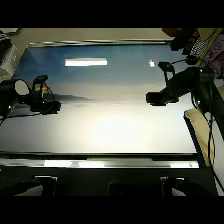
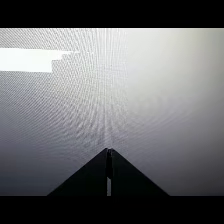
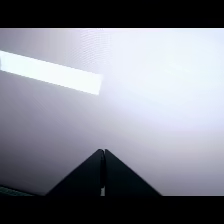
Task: Fold the clothes and pants, and hang the long-sleeved shirts on hangers.
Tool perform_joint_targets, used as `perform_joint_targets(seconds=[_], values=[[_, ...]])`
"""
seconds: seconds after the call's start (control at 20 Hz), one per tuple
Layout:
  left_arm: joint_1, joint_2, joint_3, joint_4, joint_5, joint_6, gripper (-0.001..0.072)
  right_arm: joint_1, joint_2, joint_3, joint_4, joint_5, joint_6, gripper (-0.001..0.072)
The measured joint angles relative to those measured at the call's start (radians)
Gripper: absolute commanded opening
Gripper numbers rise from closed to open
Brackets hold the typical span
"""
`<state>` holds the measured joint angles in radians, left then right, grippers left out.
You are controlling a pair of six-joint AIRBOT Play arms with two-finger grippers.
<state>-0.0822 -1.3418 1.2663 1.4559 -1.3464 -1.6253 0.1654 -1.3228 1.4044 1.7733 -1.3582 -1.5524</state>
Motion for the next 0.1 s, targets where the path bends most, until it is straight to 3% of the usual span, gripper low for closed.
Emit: perform_joint_targets(seconds=[0.1], values=[[0.000,0.000,-0.001,0.000,0.000,0.000,0.0017,0.003,0.000,0.000,-0.001,-0.002,0.003,0.0030]])
